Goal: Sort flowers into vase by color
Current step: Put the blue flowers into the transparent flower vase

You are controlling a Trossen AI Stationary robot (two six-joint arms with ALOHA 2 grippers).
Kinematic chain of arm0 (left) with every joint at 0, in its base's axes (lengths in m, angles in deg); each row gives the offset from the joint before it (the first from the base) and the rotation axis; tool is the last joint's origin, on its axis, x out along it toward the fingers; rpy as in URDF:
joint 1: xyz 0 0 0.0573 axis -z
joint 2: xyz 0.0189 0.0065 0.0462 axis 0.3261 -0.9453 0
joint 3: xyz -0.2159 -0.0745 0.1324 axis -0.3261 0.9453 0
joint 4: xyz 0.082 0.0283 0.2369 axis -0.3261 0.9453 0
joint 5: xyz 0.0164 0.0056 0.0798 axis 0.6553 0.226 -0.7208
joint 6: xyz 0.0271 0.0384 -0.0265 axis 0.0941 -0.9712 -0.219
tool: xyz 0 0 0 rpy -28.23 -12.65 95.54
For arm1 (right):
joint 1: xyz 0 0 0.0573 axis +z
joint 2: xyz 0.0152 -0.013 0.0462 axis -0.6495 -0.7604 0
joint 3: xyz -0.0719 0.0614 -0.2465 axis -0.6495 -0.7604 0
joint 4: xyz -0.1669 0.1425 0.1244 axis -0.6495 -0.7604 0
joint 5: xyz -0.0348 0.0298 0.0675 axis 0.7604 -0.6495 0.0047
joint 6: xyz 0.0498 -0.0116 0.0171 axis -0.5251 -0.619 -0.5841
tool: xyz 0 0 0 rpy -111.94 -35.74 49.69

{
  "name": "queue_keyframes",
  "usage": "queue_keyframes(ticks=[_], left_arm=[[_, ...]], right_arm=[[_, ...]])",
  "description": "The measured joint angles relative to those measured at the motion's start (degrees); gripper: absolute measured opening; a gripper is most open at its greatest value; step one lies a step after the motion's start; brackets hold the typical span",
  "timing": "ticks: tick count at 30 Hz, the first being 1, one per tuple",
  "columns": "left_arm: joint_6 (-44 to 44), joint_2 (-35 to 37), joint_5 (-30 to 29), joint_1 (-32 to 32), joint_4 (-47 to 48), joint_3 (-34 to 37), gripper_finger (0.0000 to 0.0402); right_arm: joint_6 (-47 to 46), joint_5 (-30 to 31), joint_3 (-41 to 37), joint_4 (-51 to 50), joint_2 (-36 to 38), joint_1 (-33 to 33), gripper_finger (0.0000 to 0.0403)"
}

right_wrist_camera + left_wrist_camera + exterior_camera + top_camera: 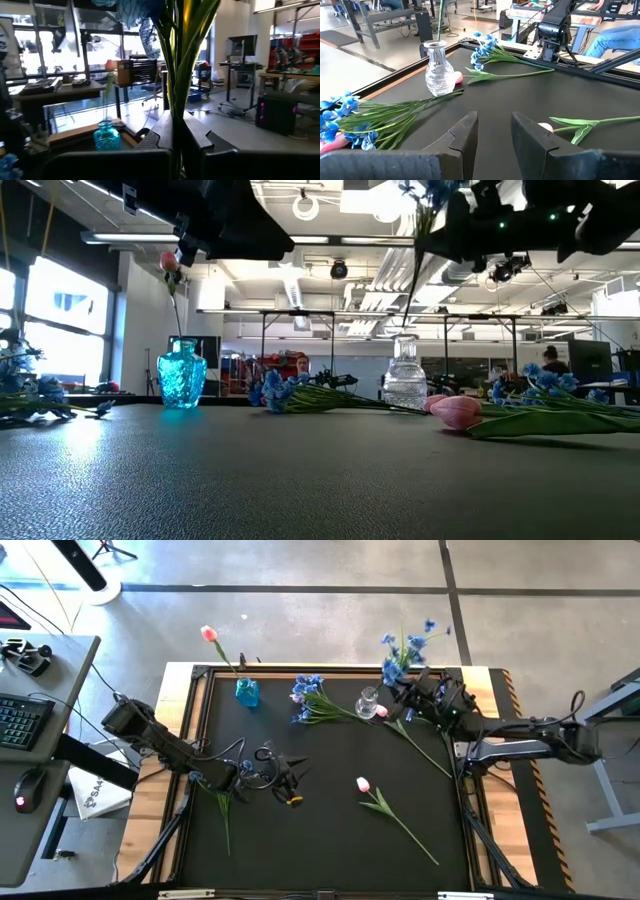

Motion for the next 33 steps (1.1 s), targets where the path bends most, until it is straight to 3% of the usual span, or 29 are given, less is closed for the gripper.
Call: queue_keyframes(ticks=[15,20,23,33], left_arm=[[0.1,0.0,0.0,-0.8,-0.1,0.0,0.0103],[0.1,0.0,0.0,-0.8,-0.1,0.0,0.0103],[0.1,0.0,0.0,-0.8,-0.1,0.0,0.0103],[0.3,0.0,0.0,-0.8,-0.3,0.0,0.0103]], right_arm=[[-2.4,-0.6,0.0,1.7,-11.0,-3.6,0.0033],[-2.6,-4.6,0.2,0.9,-11.8,-4.9,0.0067],[-3.0,-4.3,2.7,-6.5,-11.7,-5.6,0.0101],[-2.9,-1.4,19.6,-45.3,-11.7,-5.9,0.0197]])
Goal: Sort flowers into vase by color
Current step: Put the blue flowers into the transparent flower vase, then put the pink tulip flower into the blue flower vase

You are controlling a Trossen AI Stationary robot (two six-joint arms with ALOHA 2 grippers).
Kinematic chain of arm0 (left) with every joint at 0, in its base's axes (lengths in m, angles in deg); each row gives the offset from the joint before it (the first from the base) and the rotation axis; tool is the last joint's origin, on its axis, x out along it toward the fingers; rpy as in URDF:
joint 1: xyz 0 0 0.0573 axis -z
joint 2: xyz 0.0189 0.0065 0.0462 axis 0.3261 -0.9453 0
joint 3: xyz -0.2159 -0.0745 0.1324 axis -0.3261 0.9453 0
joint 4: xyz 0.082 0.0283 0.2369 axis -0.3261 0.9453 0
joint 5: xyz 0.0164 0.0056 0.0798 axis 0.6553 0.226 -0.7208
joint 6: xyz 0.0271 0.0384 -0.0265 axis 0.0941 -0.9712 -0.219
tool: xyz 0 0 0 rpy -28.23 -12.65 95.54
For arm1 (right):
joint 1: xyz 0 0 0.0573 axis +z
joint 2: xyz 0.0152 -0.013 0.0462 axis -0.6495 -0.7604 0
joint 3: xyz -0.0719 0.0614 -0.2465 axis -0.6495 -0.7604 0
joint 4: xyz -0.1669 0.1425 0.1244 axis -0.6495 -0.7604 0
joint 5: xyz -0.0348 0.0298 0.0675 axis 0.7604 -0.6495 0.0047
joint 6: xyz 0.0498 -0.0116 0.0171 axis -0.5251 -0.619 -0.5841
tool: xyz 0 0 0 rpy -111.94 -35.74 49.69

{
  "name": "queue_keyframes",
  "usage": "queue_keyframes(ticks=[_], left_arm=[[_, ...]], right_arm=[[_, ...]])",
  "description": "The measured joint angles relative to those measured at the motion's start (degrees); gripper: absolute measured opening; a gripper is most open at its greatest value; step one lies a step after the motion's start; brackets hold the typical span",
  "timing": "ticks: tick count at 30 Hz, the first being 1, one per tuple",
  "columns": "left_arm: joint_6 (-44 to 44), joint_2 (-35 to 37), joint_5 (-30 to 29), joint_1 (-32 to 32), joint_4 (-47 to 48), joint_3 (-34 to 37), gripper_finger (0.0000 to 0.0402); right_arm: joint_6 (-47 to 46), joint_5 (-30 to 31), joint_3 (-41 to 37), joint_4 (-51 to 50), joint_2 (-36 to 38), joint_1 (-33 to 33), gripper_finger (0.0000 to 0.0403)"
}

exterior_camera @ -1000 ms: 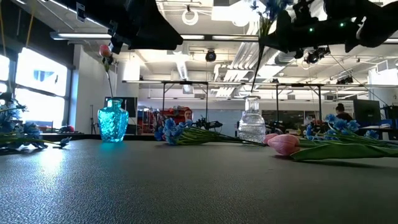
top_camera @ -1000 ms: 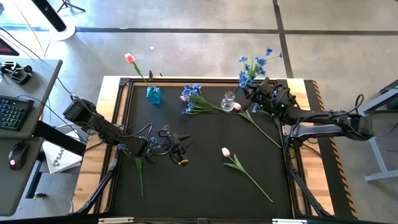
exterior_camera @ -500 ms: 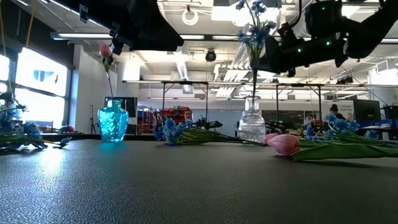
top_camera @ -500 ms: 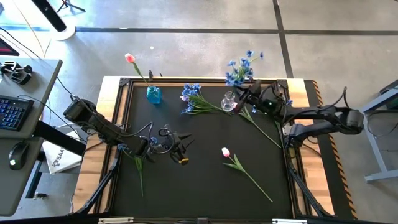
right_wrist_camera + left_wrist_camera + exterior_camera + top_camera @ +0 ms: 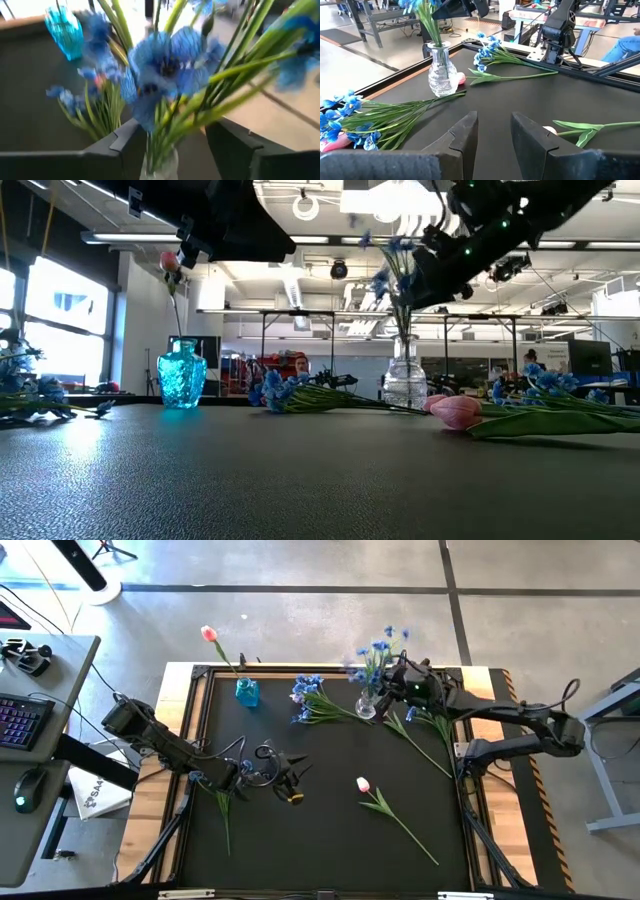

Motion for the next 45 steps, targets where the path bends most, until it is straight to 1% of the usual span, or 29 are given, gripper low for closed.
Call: queue_keyframes(ticks=[4,7,10,12,16,19,22,23,25,27,29,30,33,37,39,42,45], left_arm=[[0.3,0.0,0.6,0.1,0.0,0.0,0.0103],[0.4,0.0,1.0,0.1,0.0,0.0,0.0103],[0.4,0.0,1.0,0.1,0.0,0.0,0.0103],[0.3,0.0,1.1,0.1,0.0,0.0,0.0103],[0.3,0.0,1.1,0.1,0.2,0.0,0.0103],[0.3,0.0,1.2,0.1,0.2,0.0,0.0103],[0.3,0.0,1.6,0.1,0.2,0.0,0.0103],[0.3,0.0,1.6,0.1,0.2,0.0,0.0103],[0.3,0.0,1.6,0.1,0.2,0.0,0.0103],[0.3,0.0,1.6,0.1,0.2,0.0,0.0103],[0.3,0.0,1.6,0.1,0.1,0.0,0.0103],[0.3,0.0,1.6,0.1,0.0,0.0,0.0103],[0.3,0.0,2.1,0.1,-0.1,0.0,0.0103],[0.3,0.0,3.2,0.1,-0.1,0.0,0.0103],[0.3,0.0,3.4,0.1,-0.1,0.0,0.0103],[0.4,0.0,4.1,0.1,-0.2,0.0,0.0103],[1.3,0.0,4.6,0.1,-0.2,0.0,0.0103]], right_arm=[[-0.2,2.1,6.0,-13.5,0.0,0.5,0.0213],[-1.3,7.3,10.1,-23.5,0.0,2.2,0.0215],[-2.8,12.4,13.0,-31.8,0.3,5.3,0.0215],[-4.9,13.9,14.0,-36.2,0.8,7.8,0.0215],[-10.5,13.1,13.4,-43.3,1.8,13.7,0.0215],[-15.9,9.4,11.6,-49.0,1.8,17.8,0.0215],[-20.0,4.2,6.7,-48.6,1.8,20.0,0.0208],[-21.2,3.4,4.4,-47.6,1.7,20.2,0.0202],[-23.2,3.8,-0.3,-43.9,1.3,19.5,0.0190],[-24.4,5.8,-4.5,-39.0,0.8,17.9,0.0178],[-25.5,7.1,-7.7,-33.7,0.0,15.7,0.0166],[-25.5,6.8,-8.8,-31.4,-0.4,14.4,0.0161],[-25.3,6.2,-10.6,-27.8,-2.6,10.9,0.0146],[-24.6,6.2,-11.1,-27.0,-6.2,7.6,0.0135],[-22.9,5.6,-11.1,-26.0,-7.9,6.9,0.0133],[-21.3,2.5,-11.1,-24.4,-10.2,6.6,0.0133],[-19.1,1.9,-10.8,-23.3,-11.8,6.7,0.0132]])
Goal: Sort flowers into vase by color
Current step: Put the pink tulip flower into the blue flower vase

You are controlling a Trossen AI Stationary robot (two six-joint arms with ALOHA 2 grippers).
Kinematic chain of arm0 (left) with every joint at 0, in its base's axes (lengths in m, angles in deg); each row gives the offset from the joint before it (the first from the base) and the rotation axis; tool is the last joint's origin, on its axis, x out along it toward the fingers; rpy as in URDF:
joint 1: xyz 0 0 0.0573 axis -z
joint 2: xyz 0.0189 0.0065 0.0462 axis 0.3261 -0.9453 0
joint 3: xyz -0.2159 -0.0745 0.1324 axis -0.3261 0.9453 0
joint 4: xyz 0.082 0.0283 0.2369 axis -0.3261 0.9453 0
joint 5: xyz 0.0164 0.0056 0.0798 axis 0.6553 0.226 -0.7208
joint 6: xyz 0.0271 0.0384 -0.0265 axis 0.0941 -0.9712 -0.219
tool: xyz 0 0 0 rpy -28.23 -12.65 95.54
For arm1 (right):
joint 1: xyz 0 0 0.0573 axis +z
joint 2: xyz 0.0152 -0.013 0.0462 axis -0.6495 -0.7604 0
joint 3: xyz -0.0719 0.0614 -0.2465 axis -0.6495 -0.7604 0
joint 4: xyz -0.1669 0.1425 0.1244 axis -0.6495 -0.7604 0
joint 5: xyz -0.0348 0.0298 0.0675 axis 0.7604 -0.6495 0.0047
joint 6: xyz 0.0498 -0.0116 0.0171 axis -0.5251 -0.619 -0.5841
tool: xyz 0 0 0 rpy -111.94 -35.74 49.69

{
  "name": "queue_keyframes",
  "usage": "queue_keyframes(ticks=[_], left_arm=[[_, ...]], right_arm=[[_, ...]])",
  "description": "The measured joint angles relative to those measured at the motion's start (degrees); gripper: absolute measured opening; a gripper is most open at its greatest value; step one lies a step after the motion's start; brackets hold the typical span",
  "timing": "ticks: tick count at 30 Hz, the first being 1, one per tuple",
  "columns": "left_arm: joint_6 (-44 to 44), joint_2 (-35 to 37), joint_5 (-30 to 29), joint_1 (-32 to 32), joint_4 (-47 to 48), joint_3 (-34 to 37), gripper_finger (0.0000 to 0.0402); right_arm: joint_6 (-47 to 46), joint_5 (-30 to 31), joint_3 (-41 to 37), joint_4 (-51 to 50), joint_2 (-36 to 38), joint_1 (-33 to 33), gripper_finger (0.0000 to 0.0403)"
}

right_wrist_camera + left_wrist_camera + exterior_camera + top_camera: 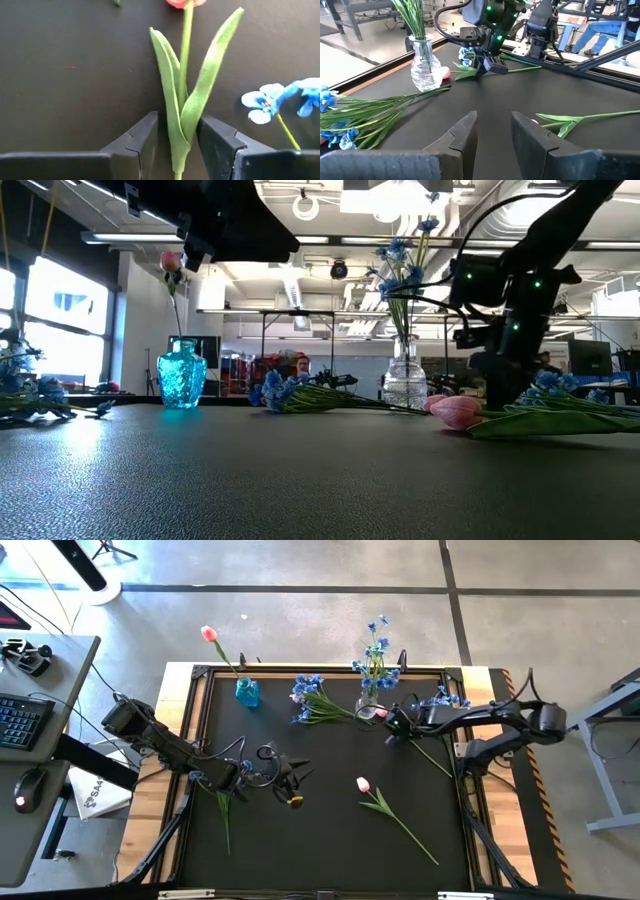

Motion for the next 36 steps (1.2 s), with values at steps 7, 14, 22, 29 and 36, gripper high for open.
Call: queue_keyframes(ticks=[7,14,22,29,36], left_arm=[[0.1,0.0,0.0,0.0,0.0,0.0,0.0103],[0.0,0.0,0.0,0.0,0.0,0.0,0.0103],[-1.6,0.0,0.0,0.0,0.0,0.0,0.0103],[-2.0,0.0,0.8,0.0,0.0,0.0,0.0103],[-11.5,-1.4,7.2,0.0,-10.5,0.0,0.0103]], right_arm=[[-0.2,-2.9,0.0,-1.9,1.3,0.2,0.0050],[-6.9,-7.6,-0.3,-4.1,6.8,6.6,0.0024],[-8.8,-7.7,-0.3,3.8,12.7,20.7,0.0008],[12.3,-3.0,-2.3,40.4,12.8,33.2,0.0003],[25.3,-5.7,-6.8,79.2,8.5,39.8,0.0002]])
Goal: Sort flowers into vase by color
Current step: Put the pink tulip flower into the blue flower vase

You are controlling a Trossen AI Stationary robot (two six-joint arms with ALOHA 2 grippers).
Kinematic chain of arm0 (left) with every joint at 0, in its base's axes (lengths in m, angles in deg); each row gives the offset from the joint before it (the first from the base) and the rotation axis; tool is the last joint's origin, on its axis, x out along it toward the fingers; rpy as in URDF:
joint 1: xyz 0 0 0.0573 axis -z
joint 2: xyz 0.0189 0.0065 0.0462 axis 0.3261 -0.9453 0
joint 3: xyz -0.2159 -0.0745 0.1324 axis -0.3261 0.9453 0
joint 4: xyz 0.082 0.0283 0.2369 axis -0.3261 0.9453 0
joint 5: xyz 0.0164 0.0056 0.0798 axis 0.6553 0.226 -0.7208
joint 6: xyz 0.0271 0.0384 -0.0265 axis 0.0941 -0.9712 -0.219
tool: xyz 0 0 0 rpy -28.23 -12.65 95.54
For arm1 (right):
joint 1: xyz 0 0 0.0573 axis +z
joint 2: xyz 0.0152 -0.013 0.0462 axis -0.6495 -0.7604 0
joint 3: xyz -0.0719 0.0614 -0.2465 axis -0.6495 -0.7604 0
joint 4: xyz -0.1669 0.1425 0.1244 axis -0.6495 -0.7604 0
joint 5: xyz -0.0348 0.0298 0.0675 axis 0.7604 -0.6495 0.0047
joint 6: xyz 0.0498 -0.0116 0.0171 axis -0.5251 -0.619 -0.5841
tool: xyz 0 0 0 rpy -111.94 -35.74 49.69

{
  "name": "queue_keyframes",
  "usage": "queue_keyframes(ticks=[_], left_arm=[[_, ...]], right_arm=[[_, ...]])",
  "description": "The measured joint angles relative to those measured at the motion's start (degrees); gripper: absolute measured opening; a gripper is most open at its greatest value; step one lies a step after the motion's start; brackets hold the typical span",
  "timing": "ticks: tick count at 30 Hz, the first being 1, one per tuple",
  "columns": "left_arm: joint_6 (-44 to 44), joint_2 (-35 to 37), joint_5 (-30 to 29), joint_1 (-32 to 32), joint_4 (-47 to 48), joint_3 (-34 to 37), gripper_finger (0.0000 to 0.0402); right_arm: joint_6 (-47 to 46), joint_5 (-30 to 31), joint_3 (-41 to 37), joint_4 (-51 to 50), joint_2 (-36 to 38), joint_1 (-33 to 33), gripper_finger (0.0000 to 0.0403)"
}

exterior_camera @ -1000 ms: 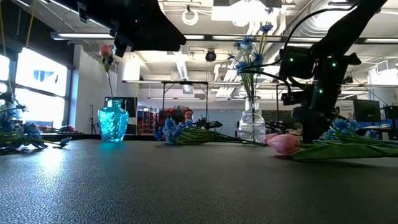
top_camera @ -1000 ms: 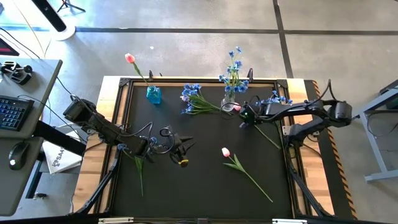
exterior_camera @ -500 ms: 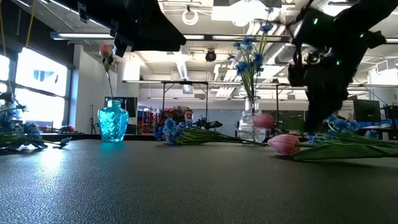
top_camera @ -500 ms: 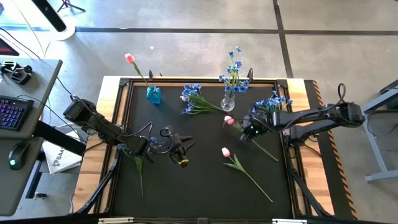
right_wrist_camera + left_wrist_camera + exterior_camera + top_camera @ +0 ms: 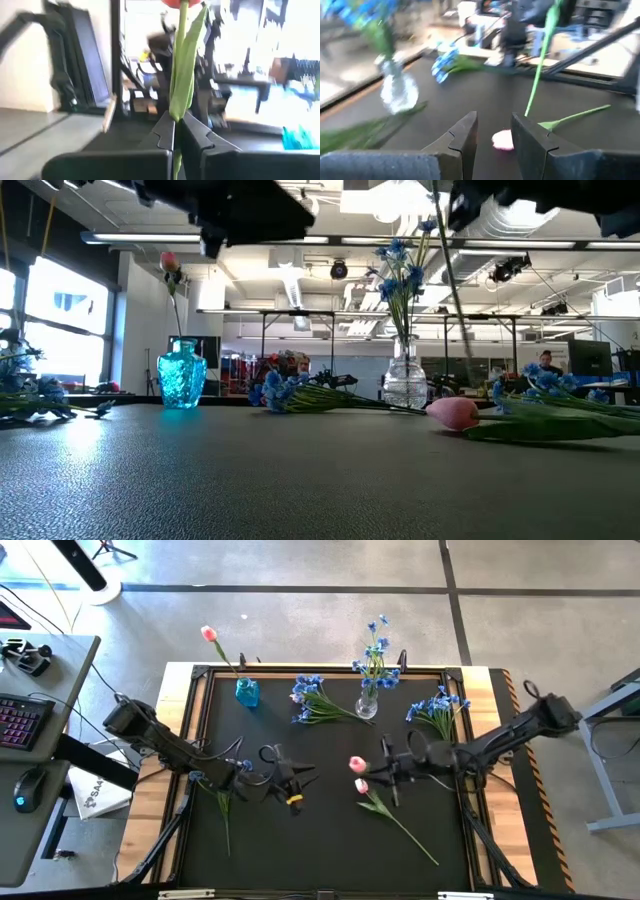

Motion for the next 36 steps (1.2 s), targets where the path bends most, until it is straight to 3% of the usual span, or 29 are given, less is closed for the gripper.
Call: queue_keyframes(ticks=[5,8,18,27,31,36], left_arm=[[-13.1,-4.3,8.7,-0.3,-17.8,-0.1,0.0103],[-16.7,-7.6,11.9,-1.0,-22.5,-1.1,0.0103],[-23.0,-18.4,13.3,-4.2,-22.3,-10.0,0.0117],[-23.1,-19.6,12.5,-5.6,-22.0,-14.0,0.0160],[-23.4,-19.6,14.9,-5.7,-21.8,-14.8,0.0150],[-23.5,-19.6,16.8,-5.7,-21.6,-15.2,0.0107]], right_arm=[[3.3,-0.2,0.0,8.8,-3.5,1.6,0.0002],[3.0,-0.2,-0.1,10.2,-5.8,1.6,0.0002],[3.3,0.3,-0.1,11.3,-10.4,1.0,0.0002],[2.9,0.3,-0.1,13.1,-10.6,1.0,0.0002],[2.8,0.3,-0.1,13.0,-10.6,1.0,0.0002],[1.8,0.0,-0.1,13.0,-10.6,1.1,0.0013]])
